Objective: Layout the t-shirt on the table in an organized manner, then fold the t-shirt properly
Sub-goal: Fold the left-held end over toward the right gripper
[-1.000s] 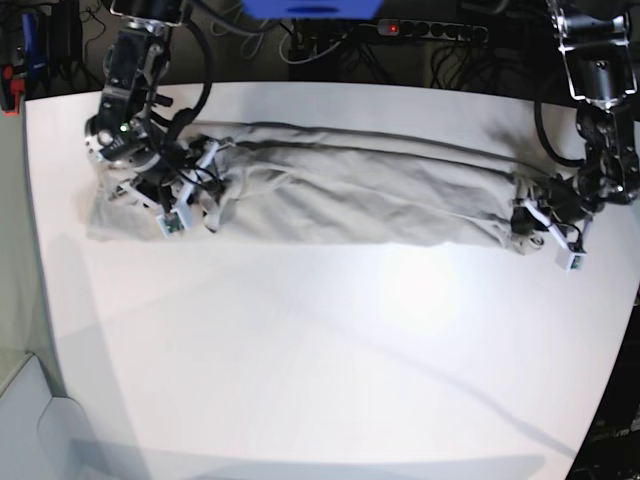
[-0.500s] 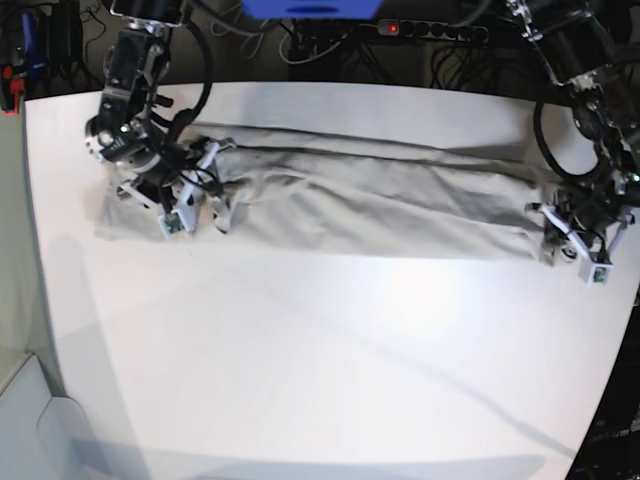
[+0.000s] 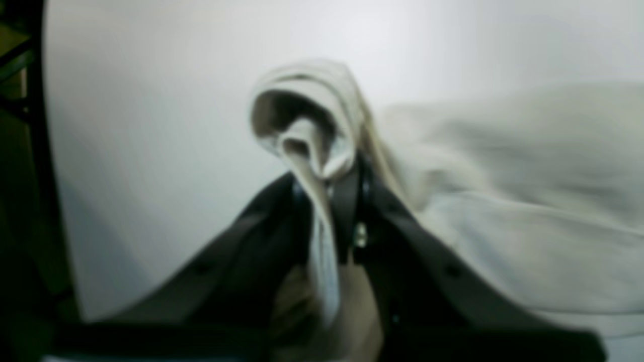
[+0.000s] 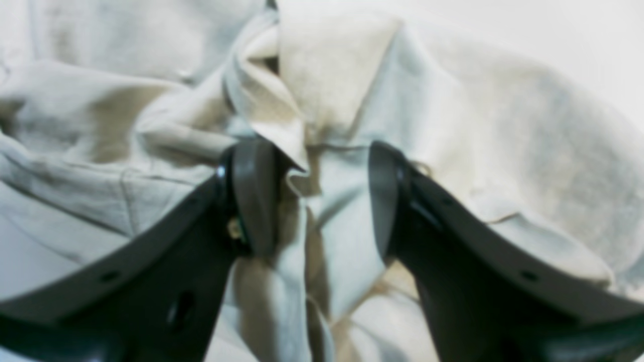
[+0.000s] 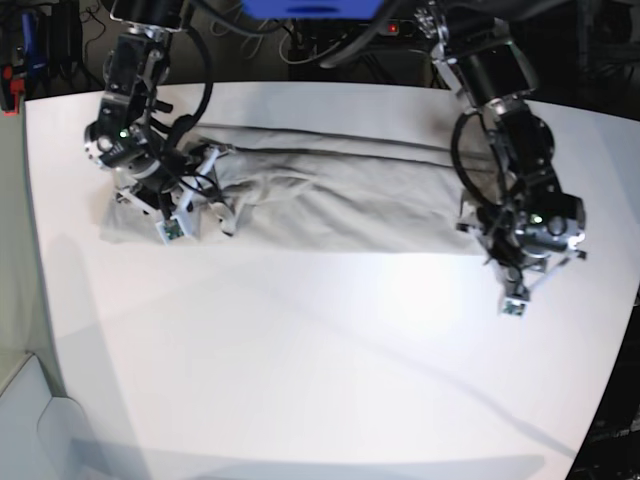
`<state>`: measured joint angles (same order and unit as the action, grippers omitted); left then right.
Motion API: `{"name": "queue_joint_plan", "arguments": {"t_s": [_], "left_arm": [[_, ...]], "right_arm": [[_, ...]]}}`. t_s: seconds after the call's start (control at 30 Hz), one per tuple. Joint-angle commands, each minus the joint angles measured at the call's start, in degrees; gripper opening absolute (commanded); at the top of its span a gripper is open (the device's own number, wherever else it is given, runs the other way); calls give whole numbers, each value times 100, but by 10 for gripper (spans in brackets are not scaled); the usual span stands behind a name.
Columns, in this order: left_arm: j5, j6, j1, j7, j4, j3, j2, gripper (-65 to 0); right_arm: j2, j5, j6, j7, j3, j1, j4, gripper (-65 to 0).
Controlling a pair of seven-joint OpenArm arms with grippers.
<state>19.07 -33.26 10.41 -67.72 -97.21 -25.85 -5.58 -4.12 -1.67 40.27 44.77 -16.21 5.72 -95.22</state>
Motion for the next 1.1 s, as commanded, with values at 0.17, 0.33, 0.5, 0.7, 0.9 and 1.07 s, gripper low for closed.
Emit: {"name": "queue_joint_plan", "arguments": {"t_s": [0.17, 0.33, 0.5, 0.7, 0.9, 1.07], "left_arm": [[383, -2, 27, -159, -42, 1165, -342, -650], [-681, 684, -88, -529, -112, 1683, -342, -650], [-2087, 2187, -88, -520, -103, 2123, -342, -650], [-2430, 3251, -149, -388, -59, 3143, -342, -650], [-2456, 3602, -360, 131, 2, 3547, -342, -650], [-2483, 3594, -360, 113, 213, 3609, -342, -650]], "right_arm": [[12, 57, -27, -95, 95, -145, -82, -356], [109, 57, -27, -95, 262, -145, -82, -356], [126, 57, -27, -95, 359, -145, -65, -356], [126, 57, -27, -95, 359, -172, -56, -356], [126, 57, -27, -95, 359, -180, -56, -356], [126, 57, -27, -95, 359, -180, -56, -356]]}}
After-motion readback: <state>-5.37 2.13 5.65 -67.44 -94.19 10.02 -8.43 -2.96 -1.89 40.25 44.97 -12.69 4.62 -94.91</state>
